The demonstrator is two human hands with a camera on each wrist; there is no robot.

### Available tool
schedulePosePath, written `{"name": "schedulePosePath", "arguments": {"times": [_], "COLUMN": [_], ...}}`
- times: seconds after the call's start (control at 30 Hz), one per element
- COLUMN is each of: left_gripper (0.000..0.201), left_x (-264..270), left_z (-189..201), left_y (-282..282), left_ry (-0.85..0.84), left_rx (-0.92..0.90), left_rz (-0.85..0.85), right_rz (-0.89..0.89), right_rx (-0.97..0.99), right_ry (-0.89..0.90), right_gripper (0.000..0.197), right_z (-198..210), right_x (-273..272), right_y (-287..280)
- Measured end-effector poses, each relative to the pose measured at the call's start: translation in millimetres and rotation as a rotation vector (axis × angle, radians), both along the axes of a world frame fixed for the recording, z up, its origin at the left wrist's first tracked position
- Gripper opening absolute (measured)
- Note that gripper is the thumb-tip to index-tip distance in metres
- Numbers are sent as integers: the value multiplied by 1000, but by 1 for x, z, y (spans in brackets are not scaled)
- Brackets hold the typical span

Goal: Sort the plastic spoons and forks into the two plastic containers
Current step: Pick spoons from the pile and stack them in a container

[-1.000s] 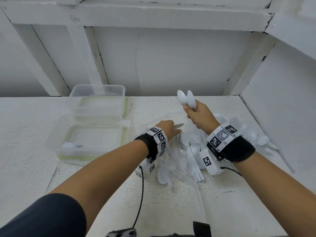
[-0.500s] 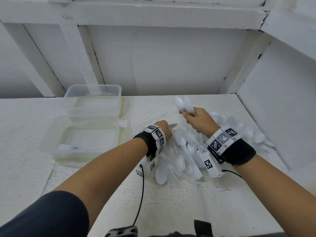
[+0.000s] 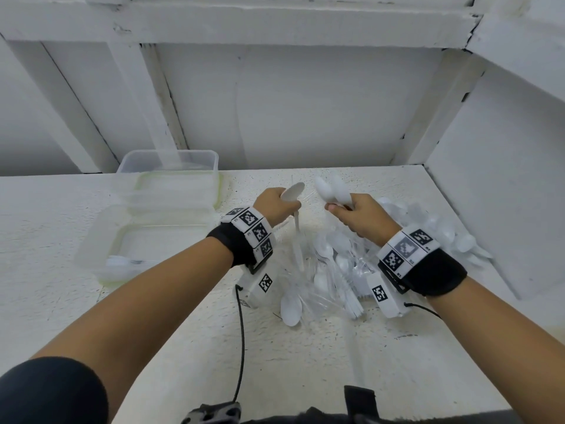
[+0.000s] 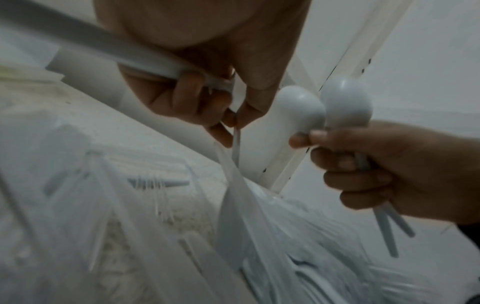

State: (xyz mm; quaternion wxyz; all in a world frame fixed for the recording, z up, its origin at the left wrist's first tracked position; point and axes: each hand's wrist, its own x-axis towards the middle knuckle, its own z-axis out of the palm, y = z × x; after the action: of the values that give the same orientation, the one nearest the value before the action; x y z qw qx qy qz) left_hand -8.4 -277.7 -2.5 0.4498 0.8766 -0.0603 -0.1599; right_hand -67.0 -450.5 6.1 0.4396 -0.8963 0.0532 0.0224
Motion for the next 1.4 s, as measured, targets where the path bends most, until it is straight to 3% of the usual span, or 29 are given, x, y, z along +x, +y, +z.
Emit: {"name": "schedulePosePath", "arguments": {"times": [0.17, 0.43, 0.6, 0.77, 0.87, 1.0, 1.1, 1.2, 1.4], "left_gripper": [4, 12, 12, 20, 33, 48, 39, 21, 37], "left_x": [-7, -18, -29, -35, -37, -39, -38, -37, -37], "left_z": [18, 40, 49, 44, 41, 40, 35, 27, 23], "left_y": [20, 49, 57, 59, 61, 61, 59, 55, 35], "left_ry": [-92, 19, 126, 168, 133, 113, 87, 51, -115], "left_rx": [-209, -489, -518, -498, -489, -494, -478, -424, -203], "left_rz": [91, 184, 141, 81, 43, 49, 54, 82, 60], "right_rz": [6, 220, 298, 288, 248, 152, 28, -103, -276], "right_rx": [-88, -474, -607, -686, -517, -71, 240, 348, 715], "right_ry": [81, 305, 405, 341, 307, 262, 220, 142, 124], "right_gripper": [23, 29, 26, 34, 28, 23, 19, 16, 19], "right_z": [-6, -17, -22, -25, -21, -6, 1, 3, 5], "right_x": [4, 7, 3, 1, 1, -6, -10, -9, -9], "right_y": [1, 17, 26, 32, 29, 25, 25, 26, 23]}}
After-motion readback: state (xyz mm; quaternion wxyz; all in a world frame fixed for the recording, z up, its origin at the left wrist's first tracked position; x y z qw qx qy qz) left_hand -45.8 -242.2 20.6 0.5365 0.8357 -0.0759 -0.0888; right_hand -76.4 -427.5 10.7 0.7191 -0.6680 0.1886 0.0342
